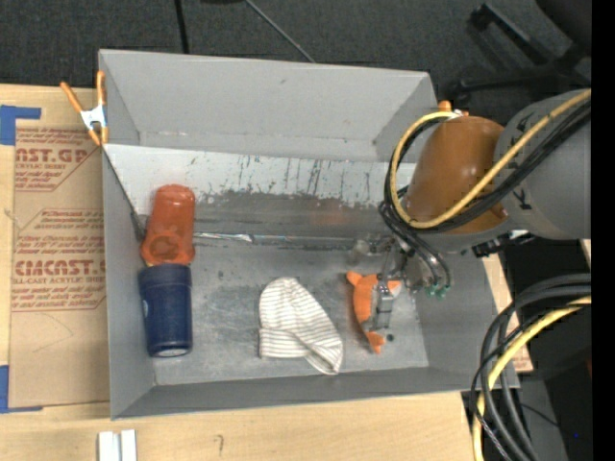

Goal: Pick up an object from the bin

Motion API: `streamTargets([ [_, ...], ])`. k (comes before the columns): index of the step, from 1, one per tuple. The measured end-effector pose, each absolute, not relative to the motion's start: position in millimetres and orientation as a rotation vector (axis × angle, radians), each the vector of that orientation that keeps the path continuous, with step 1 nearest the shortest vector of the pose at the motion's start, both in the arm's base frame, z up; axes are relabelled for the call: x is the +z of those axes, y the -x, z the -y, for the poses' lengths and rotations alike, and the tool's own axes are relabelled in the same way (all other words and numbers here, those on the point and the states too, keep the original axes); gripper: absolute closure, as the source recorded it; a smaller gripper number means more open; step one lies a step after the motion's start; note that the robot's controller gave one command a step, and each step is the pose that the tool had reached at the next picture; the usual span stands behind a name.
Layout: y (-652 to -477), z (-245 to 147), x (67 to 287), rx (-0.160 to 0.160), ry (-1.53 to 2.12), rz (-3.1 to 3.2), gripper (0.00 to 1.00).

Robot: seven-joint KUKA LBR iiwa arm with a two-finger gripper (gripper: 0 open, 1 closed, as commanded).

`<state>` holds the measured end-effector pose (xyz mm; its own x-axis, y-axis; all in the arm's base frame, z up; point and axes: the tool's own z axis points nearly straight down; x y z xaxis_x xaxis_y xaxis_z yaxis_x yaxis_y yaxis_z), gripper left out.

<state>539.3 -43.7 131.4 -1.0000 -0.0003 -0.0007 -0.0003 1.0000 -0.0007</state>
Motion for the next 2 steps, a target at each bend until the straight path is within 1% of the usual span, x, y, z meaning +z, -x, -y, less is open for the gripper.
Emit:
streamTargets([
  [1, -527.2, 62, 99, 0.001, -0.051, -3.138, 0.00],
  [2, -521.4, 69, 87, 0.000, -0.071, -3.142, 0.00],
])
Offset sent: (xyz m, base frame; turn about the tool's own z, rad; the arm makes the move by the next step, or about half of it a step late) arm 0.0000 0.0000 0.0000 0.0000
